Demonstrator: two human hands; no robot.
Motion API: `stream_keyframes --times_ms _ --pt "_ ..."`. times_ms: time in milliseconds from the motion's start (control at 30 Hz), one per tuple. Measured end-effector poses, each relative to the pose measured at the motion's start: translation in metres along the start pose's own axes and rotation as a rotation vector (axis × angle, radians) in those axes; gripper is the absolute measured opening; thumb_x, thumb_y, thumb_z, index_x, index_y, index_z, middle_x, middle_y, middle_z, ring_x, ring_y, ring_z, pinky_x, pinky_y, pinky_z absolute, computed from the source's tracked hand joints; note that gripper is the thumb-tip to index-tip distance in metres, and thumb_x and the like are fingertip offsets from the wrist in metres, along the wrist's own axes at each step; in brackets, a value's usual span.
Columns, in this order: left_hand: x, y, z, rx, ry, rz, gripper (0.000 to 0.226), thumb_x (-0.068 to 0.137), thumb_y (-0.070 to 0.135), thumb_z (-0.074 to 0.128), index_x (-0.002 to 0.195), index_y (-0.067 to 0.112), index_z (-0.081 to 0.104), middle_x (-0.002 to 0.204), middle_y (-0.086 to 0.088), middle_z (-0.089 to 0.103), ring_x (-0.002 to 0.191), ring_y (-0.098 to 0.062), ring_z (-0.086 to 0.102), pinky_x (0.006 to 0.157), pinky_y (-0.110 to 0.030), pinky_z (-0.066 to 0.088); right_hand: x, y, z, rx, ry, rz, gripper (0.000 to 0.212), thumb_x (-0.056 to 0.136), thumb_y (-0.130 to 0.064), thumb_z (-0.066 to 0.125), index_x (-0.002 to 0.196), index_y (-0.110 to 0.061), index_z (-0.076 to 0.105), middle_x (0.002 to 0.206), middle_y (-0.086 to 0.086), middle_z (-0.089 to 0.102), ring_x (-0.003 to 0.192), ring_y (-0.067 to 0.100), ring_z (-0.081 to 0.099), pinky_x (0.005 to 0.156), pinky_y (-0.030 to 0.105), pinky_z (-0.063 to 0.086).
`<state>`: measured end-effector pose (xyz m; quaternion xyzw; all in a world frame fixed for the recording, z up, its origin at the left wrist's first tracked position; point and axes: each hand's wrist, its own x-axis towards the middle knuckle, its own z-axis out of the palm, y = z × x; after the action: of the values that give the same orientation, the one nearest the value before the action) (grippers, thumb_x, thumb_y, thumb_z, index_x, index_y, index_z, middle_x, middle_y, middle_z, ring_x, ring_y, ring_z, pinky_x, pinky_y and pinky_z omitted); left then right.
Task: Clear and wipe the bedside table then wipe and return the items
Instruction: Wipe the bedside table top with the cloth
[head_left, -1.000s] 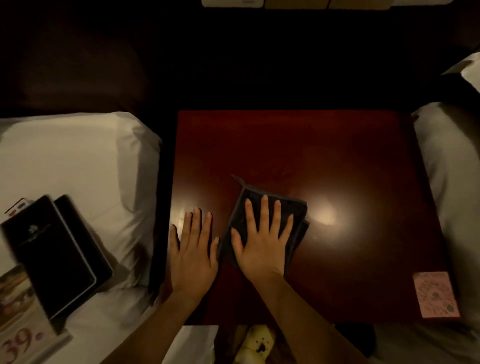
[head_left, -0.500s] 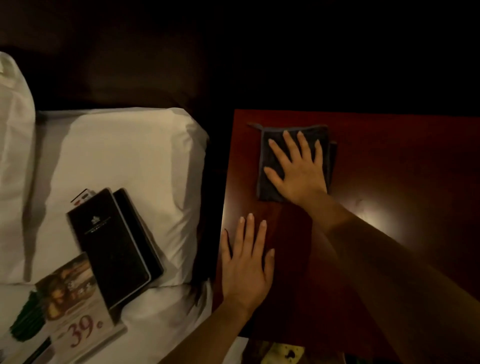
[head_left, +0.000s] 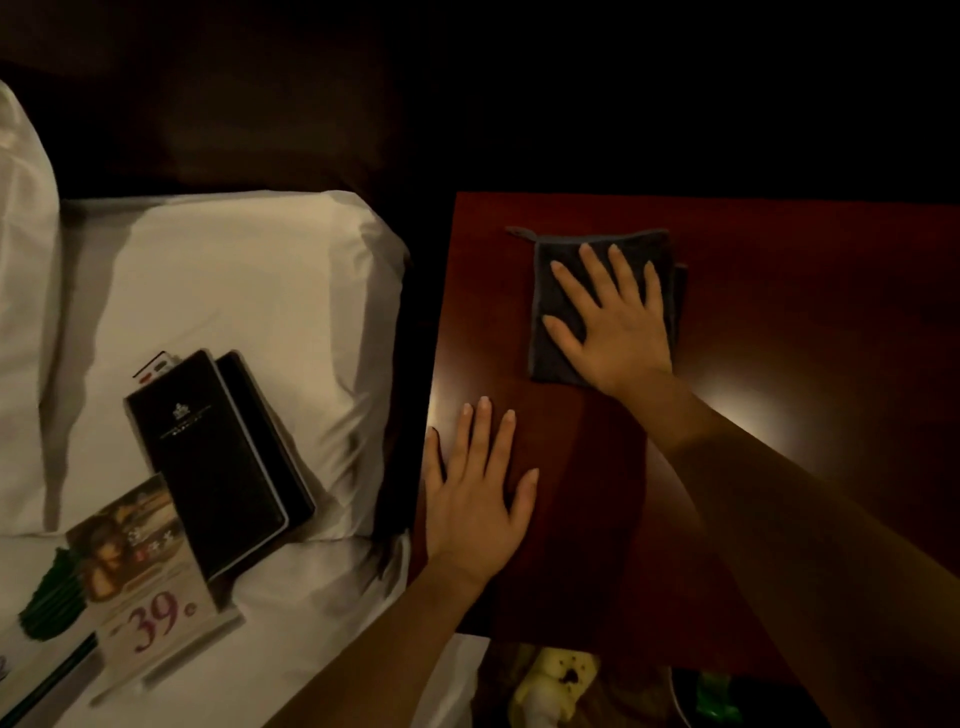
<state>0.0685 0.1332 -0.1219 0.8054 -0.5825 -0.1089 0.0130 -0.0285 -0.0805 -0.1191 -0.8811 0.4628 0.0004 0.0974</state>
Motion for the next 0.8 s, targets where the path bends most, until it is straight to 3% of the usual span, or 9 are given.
stream_keyframes --times_ms 233,467,633,800 --pt "0.001 0.002 -0.001 0.047 0.011 -0.008 0.062 0.093 0.052 0.026 0.148 0.024 0.022 0.158 -0.004 0.02 0.146 -0.015 0.005 0.118 -0.045 0.001 -0.085 0.064 -0.004 0.036 0.066 0.193 0.062 0.089 -0.061 0.024 0.145 -0.034 0.021 0.157 0.002 0.023 0.146 0.027 0.013 0.117 0.053 0.007" --pt "0.0 0.005 -0.003 0.05 0.02 -0.022 0.063 0.092 0.053 0.02 0.149 0.026 0.016 0.159 -0.004 0.015 0.146 -0.014 0.004 0.118 -0.044 -0.003 -0.175 0.102 -0.007 0.064 0.025 0.465 0.066 0.088 -0.065 0.019 0.146 -0.036 0.014 0.159 0.002 0.013 0.147 0.025 0.004 0.117 0.053 0.002" --pt "-0.001 0.006 0.002 0.038 0.033 -0.037 0.063 0.093 0.054 0.015 0.149 0.025 0.011 0.16 -0.004 0.011 0.146 -0.013 0.0 0.118 -0.047 0.0 -0.218 0.084 -0.004 0.067 -0.002 0.616 0.075 0.083 -0.07 0.013 0.148 -0.032 0.01 0.159 0.006 0.012 0.146 0.029 0.005 0.116 0.057 0.004" --pt "-0.002 0.006 0.007 0.029 0.068 -0.029 0.063 0.093 0.053 0.017 0.149 0.024 0.013 0.159 -0.005 0.013 0.147 -0.014 0.002 0.118 -0.048 0.0 -0.23 0.04 0.004 0.057 -0.006 0.642 0.081 0.082 -0.072 0.016 0.148 -0.026 0.013 0.157 0.012 0.018 0.144 0.036 0.012 0.113 0.061 0.006"
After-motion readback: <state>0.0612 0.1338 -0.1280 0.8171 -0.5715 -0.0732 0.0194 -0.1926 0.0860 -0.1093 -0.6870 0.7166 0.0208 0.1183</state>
